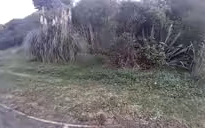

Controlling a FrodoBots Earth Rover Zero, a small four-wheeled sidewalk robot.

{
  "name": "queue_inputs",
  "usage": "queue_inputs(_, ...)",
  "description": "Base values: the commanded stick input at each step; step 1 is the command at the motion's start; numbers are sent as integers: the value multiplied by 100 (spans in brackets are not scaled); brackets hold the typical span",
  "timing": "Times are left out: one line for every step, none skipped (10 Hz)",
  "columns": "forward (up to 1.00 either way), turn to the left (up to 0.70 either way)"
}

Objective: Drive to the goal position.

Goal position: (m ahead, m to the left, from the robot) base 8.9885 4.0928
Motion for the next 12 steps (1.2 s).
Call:
queue_inputs(0,45)
queue_inputs(0,45)
queue_inputs(0,45)
queue_inputs(0,45)
queue_inputs(0,45)
queue_inputs(0,45)
queue_inputs(0,45)
queue_inputs(0,45)
queue_inputs(0,45)
queue_inputs(0,45)
queue_inputs(0,45)
queue_inputs(0,45)
